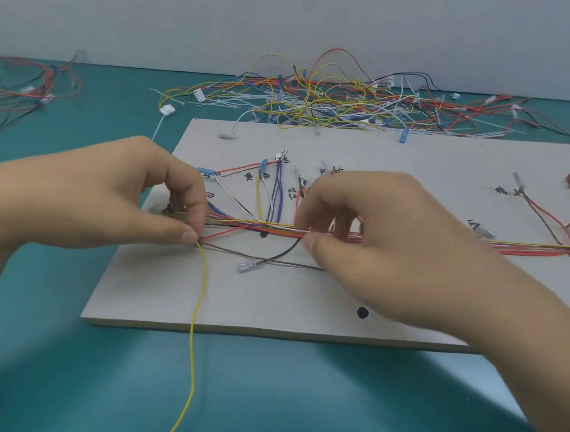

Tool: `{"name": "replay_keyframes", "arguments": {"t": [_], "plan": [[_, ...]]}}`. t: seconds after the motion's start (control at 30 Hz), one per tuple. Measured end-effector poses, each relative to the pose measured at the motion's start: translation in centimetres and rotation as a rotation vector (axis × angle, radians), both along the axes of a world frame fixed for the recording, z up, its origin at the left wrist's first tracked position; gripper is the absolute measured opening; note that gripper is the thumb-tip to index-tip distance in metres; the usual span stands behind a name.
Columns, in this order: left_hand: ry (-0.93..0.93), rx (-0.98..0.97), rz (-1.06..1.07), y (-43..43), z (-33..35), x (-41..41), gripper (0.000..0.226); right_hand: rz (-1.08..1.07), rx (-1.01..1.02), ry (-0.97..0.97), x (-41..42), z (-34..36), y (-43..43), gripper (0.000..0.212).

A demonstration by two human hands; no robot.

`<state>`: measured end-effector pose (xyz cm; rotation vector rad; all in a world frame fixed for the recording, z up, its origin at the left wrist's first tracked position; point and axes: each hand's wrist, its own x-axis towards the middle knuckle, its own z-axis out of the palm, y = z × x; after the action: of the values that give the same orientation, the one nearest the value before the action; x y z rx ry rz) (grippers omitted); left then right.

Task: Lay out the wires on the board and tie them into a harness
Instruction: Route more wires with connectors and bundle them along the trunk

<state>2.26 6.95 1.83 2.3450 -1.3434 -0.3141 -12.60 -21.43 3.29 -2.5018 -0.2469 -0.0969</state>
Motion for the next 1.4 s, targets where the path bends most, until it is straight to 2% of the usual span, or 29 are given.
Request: {"name": "replay_keyframes", "arguments": {"t": [0.13,0.23,0.4,0.5,0.57,0.67,0.77,0.93,1.03,1.13,1.2,1.3,1.4], "plan": [[-0.046,0.017,0.018,0.3,-0.5,0.4,0.032,0.097,-0.017,0.025,-0.8,-0.9,1.9,0.01],[-0.057,-0.017,0.026,0.8,-1.0,0.5,0.029,0.111,-0.023,0.014,-0.9,-1.0,2.0,0.01],[0.142,-0.198,0.031,0.8,-0.9,1.0,0.02,0.082,-0.022,0.018,-0.8,-0.8,1.8,0.01],[0.076,-0.108,0.053,-0.1,-1.0,0.3,0.026,0.068,-0.023,0.02,-1.0,-0.8,2.4,0.01],[0.044,-0.047,0.075,-0.9,-0.6,-0.2,0.029,0.066,-0.04,0.02,-1.5,-0.8,3.2,0.02],[0.075,-0.016,0.063,-2.0,0.6,-0.2,0.017,0.096,-0.115,0.048,-2.3,-0.4,4.4,0.034],[0.14,0.058,0.042,-3.5,1.3,-0.2,0.02,0.134,-0.173,0.038,-2.5,-0.3,5.4,0.036],[0.23,0.076,-0.016,-5.3,1.2,-0.1,0.018,0.167,-0.036,0.199,-1.3,-0.3,5.3,0.043],[0.272,-0.011,-0.048,-5.1,0.4,-0.4,0.017,0.195,0.136,0.343,-0.2,0.5,3.3,0.031],[0.258,-0.083,-0.065,-4.7,-0.2,-0.6,0.017,0.061,0.34,0.238,-0.4,0.9,0.4,0.022],[0.25,-0.112,-0.061,-4.7,-0.3,-0.6,0.017,0.063,0.456,0.332,-0.7,1.2,-1.7,0.018],[0.232,-0.137,-0.053,-5.0,-0.6,-0.9,0.016,0.114,0.371,0.476,-0.5,2.6,-4.8,0.014],[0.23,-0.168,-0.036,-5.0,-1.0,-1.2,0.014,0.075,0.27,0.493,-0.8,3.2,-7.4,0.02]]}}
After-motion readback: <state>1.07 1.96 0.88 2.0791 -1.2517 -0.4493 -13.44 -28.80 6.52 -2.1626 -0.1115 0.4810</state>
